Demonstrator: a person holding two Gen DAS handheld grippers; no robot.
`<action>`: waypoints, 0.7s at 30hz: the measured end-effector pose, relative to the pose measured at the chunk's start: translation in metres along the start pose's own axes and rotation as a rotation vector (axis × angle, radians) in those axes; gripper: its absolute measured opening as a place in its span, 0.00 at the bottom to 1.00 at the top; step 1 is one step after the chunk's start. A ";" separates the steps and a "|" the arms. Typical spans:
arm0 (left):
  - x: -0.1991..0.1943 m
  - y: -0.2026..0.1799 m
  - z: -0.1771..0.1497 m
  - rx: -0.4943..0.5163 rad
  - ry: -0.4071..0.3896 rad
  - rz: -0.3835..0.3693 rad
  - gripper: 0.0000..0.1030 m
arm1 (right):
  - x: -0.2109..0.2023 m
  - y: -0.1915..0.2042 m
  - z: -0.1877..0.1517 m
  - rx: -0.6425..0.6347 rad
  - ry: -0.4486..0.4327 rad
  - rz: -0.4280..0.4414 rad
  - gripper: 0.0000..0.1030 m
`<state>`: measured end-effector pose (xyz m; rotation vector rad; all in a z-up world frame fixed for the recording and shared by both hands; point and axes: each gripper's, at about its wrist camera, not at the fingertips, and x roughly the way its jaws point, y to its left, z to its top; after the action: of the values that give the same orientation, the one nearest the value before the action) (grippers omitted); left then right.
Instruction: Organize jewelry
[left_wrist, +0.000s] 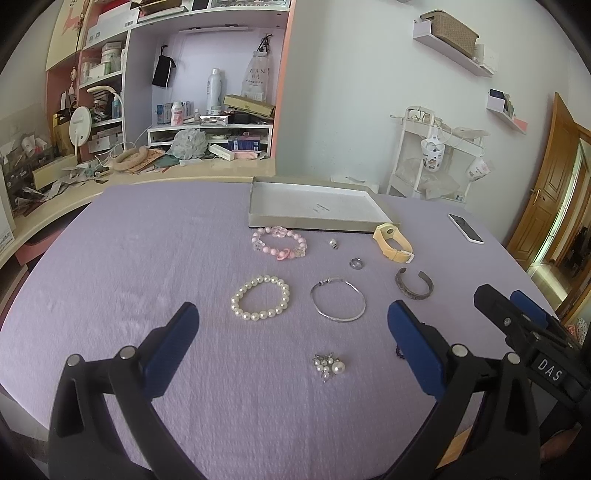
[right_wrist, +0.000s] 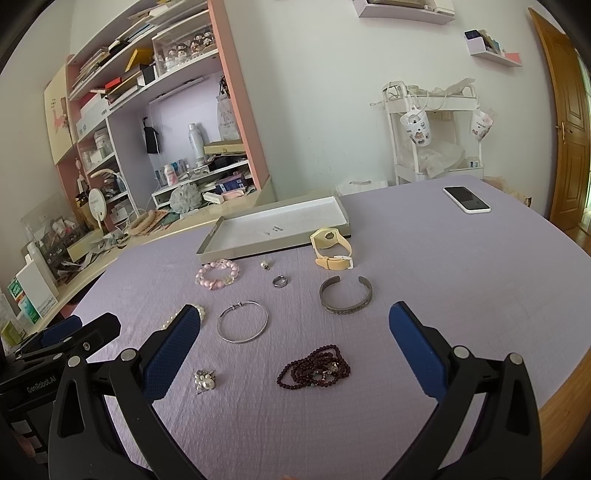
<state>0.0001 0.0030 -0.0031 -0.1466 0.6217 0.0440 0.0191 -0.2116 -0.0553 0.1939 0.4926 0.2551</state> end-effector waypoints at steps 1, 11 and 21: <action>0.000 0.000 0.000 0.000 0.000 0.000 0.98 | 0.000 0.000 0.000 0.001 -0.001 -0.001 0.99; -0.006 -0.003 0.003 0.004 -0.010 0.000 0.98 | -0.001 -0.002 0.003 0.002 -0.010 0.000 0.99; -0.005 -0.003 0.002 0.004 -0.010 -0.001 0.98 | -0.001 -0.001 0.002 0.001 -0.011 -0.001 0.99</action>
<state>-0.0026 0.0006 0.0021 -0.1423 0.6121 0.0426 0.0191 -0.2129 -0.0533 0.1963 0.4822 0.2524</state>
